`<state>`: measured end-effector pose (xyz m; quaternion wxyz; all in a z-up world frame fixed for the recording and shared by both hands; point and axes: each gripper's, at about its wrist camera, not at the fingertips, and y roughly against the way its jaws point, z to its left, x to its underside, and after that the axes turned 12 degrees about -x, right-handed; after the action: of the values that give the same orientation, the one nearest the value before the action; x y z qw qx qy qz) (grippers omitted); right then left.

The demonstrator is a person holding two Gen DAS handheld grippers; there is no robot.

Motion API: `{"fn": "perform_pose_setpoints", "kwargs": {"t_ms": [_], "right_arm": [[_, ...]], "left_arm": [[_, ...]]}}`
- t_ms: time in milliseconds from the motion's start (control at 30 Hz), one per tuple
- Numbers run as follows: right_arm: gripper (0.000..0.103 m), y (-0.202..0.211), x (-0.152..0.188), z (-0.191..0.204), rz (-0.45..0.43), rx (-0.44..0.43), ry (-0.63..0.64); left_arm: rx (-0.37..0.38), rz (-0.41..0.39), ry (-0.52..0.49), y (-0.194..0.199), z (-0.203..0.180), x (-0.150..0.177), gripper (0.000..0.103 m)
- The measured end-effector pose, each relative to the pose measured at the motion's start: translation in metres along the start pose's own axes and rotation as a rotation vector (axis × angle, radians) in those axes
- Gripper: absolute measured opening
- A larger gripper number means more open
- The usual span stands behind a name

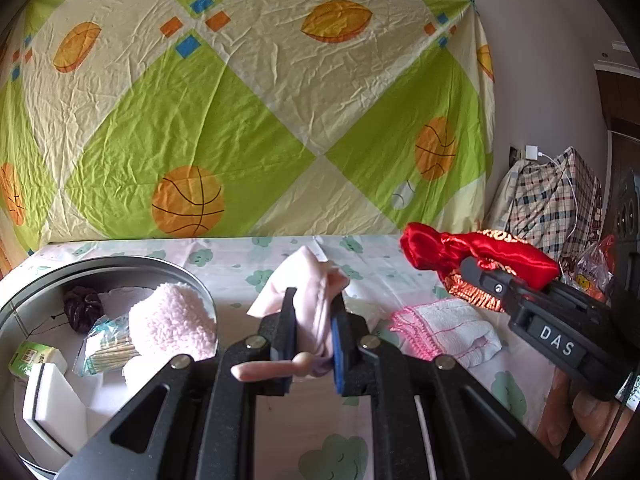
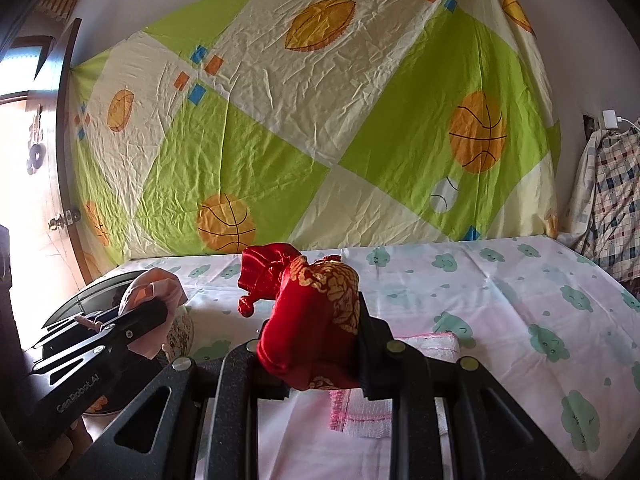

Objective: Organize soft objects
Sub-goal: 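Carry the pale pink pouch and red pouch over the tin with both grippers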

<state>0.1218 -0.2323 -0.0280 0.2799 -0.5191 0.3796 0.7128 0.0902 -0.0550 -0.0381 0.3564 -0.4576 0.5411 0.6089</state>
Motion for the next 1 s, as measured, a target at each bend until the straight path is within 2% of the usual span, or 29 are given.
{"fn": "perform_pose_setpoints", "kwargs": {"t_ms": [1000], "right_arm": [[0.026,0.016,0.005,0.010,-0.052,-0.046,-0.043]], "left_arm": [[-0.039,0.009,0.026,0.012,0.023,0.006,0.012]]}}
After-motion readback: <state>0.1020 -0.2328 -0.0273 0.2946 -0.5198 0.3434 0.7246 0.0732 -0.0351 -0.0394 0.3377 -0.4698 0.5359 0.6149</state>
